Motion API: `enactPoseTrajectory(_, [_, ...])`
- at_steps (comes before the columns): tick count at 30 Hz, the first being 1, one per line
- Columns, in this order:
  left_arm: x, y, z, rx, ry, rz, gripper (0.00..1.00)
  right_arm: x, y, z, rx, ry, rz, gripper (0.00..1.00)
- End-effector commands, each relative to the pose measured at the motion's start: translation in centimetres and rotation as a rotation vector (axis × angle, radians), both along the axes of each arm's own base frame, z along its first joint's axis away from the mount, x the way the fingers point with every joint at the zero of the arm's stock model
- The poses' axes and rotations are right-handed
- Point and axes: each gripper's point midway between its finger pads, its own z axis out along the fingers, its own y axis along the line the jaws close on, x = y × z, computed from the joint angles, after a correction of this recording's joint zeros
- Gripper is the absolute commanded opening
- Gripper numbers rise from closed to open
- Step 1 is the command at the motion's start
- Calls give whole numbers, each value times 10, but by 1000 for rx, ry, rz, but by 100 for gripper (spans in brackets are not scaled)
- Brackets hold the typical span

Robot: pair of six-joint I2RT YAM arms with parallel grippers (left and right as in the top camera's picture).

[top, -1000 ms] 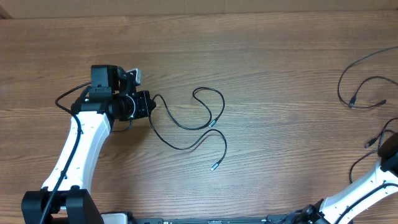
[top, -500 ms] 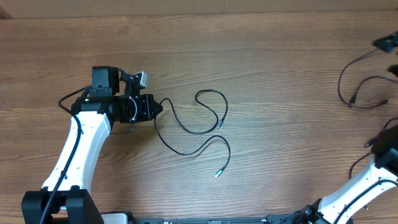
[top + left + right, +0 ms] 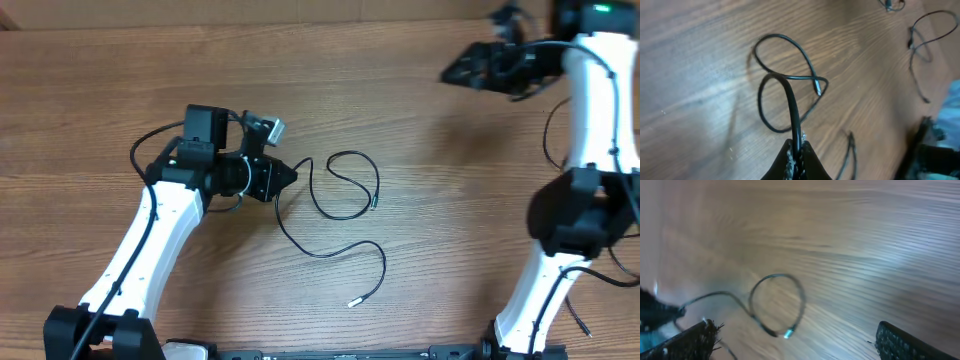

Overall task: Untangle cables
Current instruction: 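Reach the right gripper back to the last cable held by the left gripper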

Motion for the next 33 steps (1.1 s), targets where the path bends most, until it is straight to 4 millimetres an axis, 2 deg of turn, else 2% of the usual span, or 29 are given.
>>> enactPoseTrajectory(1, [15, 11, 10, 86, -121, 12, 15, -11, 35, 11, 0, -45, 120, 100])
enactPoseTrajectory(2, [17, 11, 11, 85, -129, 17, 33, -14, 45, 10, 1, -39, 141, 100])
enactPoseTrajectory(3, [18, 10, 12, 82, -136, 16, 82, -17, 53, 10, 2, -33, 160, 100])
enactPoseTrajectory(4, [19, 10, 13, 83, -140, 16, 100, -21, 63, 10, 3, -27, 180, 100])
enactPoseTrajectory(11, [25, 30, 0, 170, -75, 155, 100, -53, 119, 8, 4, 33, 313, 100])
enactPoseTrajectory(14, [27, 57, -13, 277, -13, 301, 100, -63, 134, 5, -23, 69, 325, 100])
enactPoseTrajectory(18, [23, 98, -26, 390, 72, 490, 100, -71, 144, -4, -113, 113, 300, 100])
enactPoseTrajectory(24, [19, 135, -30, 398, 136, 597, 100, -86, 171, -7, -140, 109, 367, 100])
enactPoseTrajectory(33, [20, 179, -31, 420, 152, 721, 100, -106, 216, -9, -139, 74, 462, 100])
